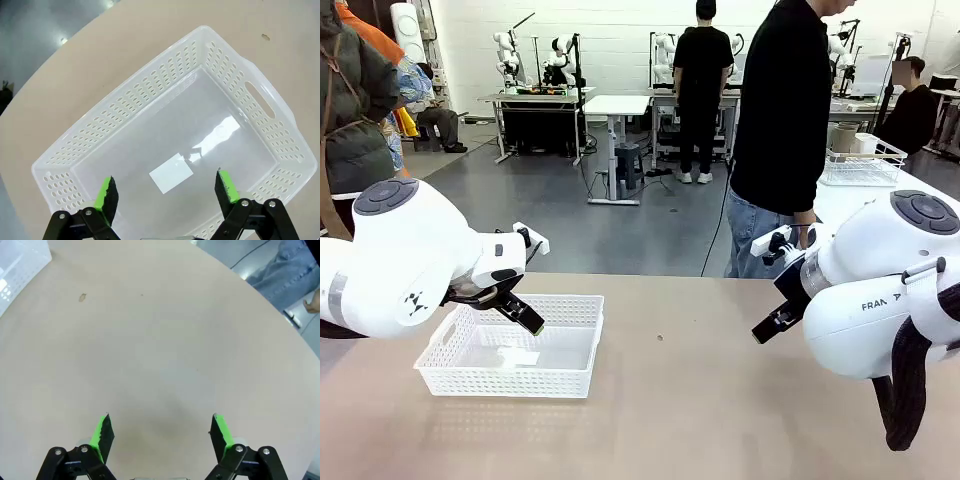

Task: Clean and organize the cups into the basket.
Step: Pick up the Organizing basket and move it to the center of the table, then pick up the Reusable plastic cup from the right side of the table and place it inside the Organizing basket.

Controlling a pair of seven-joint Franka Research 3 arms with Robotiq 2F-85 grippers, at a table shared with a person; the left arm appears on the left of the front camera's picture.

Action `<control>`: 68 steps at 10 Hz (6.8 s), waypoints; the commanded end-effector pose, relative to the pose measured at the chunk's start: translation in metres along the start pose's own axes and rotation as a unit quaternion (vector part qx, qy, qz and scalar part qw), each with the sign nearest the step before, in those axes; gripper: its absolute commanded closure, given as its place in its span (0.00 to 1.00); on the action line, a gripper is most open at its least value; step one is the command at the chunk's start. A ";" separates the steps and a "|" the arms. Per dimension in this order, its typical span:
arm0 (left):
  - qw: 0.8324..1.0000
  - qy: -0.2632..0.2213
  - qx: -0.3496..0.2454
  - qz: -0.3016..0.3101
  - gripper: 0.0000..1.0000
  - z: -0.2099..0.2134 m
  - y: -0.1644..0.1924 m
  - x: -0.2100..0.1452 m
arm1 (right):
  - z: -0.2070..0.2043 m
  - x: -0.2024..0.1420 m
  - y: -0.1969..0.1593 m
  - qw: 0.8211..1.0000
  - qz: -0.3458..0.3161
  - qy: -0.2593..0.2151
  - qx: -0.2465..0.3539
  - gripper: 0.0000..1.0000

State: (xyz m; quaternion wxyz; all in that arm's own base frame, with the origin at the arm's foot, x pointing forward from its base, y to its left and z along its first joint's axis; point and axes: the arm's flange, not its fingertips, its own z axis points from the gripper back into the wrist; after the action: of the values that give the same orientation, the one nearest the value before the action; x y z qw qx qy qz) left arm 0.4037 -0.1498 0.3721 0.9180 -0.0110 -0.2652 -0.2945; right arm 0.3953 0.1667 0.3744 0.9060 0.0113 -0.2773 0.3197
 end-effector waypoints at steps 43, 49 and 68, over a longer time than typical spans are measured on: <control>0.977 0.163 -0.001 -0.140 0.00 0.124 -0.009 -0.027 | 0.162 -0.039 0.067 0.973 0.040 0.217 -0.066 0.00; 0.891 -0.045 -0.446 0.067 0.00 0.146 0.082 -0.047 | 0.149 -0.099 -0.031 0.902 -0.196 0.071 0.379 0.00; 0.788 -0.162 -0.399 0.440 0.00 0.177 0.295 -0.286 | 0.231 -0.352 -0.183 0.728 -0.504 -0.191 0.423 0.00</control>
State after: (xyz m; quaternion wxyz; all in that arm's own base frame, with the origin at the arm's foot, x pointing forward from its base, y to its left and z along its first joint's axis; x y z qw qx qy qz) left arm 0.2870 0.2764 0.4235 0.8032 -0.5402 -0.2407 0.0724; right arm 0.1636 -0.2249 0.4197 0.7657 0.5907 -0.2300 -0.1084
